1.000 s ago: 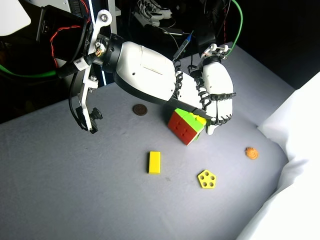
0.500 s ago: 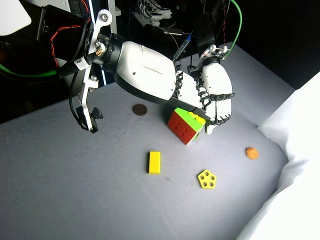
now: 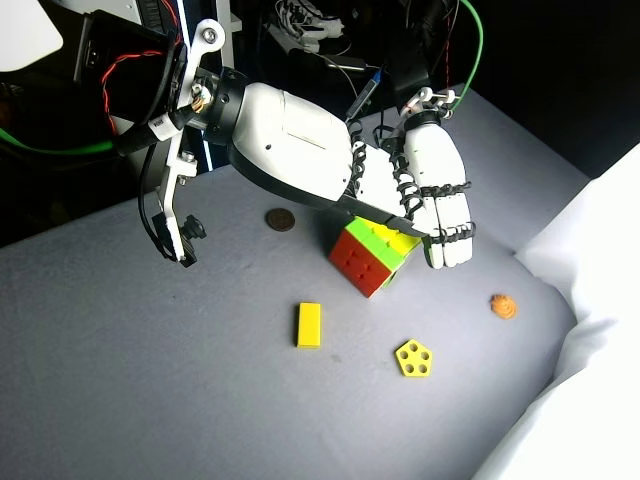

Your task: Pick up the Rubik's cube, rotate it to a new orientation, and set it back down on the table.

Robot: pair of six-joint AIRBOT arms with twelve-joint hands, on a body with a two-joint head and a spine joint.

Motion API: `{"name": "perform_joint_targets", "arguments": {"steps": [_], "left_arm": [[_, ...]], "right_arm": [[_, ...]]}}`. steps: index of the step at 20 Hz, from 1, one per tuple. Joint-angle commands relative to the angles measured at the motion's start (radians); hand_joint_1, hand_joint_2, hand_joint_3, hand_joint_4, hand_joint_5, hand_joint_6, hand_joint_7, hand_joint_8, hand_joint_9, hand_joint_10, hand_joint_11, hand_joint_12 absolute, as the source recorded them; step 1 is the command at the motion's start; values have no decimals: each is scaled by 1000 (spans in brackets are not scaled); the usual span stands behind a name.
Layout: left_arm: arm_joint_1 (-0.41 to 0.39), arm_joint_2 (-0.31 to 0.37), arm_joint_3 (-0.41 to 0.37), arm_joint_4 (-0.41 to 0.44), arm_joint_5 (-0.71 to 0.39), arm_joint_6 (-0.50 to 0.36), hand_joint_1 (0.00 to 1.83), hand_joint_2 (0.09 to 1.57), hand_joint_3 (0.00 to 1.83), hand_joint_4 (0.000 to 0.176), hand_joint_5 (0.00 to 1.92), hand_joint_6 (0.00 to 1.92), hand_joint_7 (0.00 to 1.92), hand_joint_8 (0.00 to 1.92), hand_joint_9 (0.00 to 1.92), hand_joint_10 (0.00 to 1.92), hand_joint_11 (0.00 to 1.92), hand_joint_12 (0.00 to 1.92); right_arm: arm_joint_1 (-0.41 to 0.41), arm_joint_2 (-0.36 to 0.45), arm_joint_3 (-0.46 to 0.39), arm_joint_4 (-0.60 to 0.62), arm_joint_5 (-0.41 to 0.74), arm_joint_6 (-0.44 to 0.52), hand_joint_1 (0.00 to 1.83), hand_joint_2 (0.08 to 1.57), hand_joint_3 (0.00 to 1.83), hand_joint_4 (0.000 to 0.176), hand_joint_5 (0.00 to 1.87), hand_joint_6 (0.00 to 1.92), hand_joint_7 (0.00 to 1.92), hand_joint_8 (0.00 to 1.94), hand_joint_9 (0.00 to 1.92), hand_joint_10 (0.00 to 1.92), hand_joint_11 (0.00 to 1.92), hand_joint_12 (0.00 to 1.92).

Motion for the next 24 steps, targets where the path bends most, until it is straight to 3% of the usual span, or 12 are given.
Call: {"name": "perform_joint_targets", "arguments": {"steps": [1, 6, 9, 13, 15, 17, 18, 20, 21, 22, 23, 24], "left_arm": [[-7, 6, -6, 51, -75, -8, 429, 880, 0, 50, 0, 0, 0, 0, 0, 0, 0, 0], [-17, 17, -13, 80, -59, -7, 400, 891, 0, 39, 0, 0, 0, 0, 0, 0, 0, 0], [-59, 36, -3, 132, 64, 16, 409, 892, 0, 35, 0, 0, 0, 0, 0, 0, 0, 0], [-119, 78, -13, 168, 183, 68, 389, 932, 14, 15, 0, 0, 9, 3, 13, 5, 92, 47], [-151, 111, -34, 95, 249, 175, 376, 980, 0, 10, 0, 0, 53, 8, 79, 16, 3, 441], [-172, 141, -58, 77, 260, 217, 437, 979, 0, 11, 52, 10, 136, 13, 178, 26, 0, 624], [-183, 159, -69, 77, 273, 225, 431, 983, 0, 8, 101, 17, 200, 18, 243, 35, 0, 760], [-223, 179, -68, 76, 371, 239, 421, 998, 1, 6, 237, 21, 410, 26, 422, 59, 0, 1084], [-241, 180, -62, 78, 425, 243, 422, 1010, 2, 0, 330, 31, 501, 36, 516, 89, 48, 1194], [-259, 181, -56, 81, 471, 243, 418, 1026, 2, 0, 419, 41, 594, 55, 603, 136, 94, 1287], [-276, 182, -56, 84, 507, 243, 397, 1045, 0, 0, 471, 18, 654, 49, 621, 235, 121, 1345], [-283, 184, -58, 84, 513, 243, 387, 1067, 0, 0, 540, 15, 707, 95, 576, 552, 189, 1404]], "right_arm": [[9, 4, 0, 16, 86, -2, 0, 1246, 2, 0, 9, 0, 45, 0, 12, 2, 0, 0], [9, 4, 1, 16, 85, -4, 0, 1241, 0, 0, 20, 5, 60, 5, 18, 3, 0, 0], [8, 4, 0, 16, 80, -4, 0, 1242, 0, 0, 36, 11, 77, 10, 40, 12, 9, 4], [6, 4, 0, 16, 78, -4, 0, 1246, 1, 0, 44, 13, 78, 8, 42, 11, 0, 0], [4, 4, 0, 16, 66, -4, 0, 1243, 0, 0, 59, 18, 87, 10, 44, 12, 0, 0], [-1, 0, -1, 16, 32, -6, 0, 1243, 0, 0, 130, 44, 164, 35, 98, 32, 34, 18], [-6, -4, 0, 16, 19, -14, 0, 1242, 0, 0, 163, 21, 213, 26, 142, 19, 6, 161], [-9, -6, -1, 16, 19, -14, 0, 1246, 1, 0, 244, 31, 341, 27, 252, 50, 0, 659], [-8, -6, -1, 16, 19, -14, 0, 1253, 0, 0, 324, 33, 451, 13, 310, 251, 0, 979], [-8, -6, -1, 16, 19, -14, 1, 1260, 4, 0, 427, 80, 586, 61, 242, 781, 0, 1285], [-9, -7, 0, 16, 16, -14, 12, 1258, 2, 0, 478, 117, 665, 112, 249, 1048, 0, 1438], [-9, -8, -1, 16, 13, -14, 30, 1255, 1, 0, 510, 263, 677, 414, 341, 1230, 0, 1606]]}}
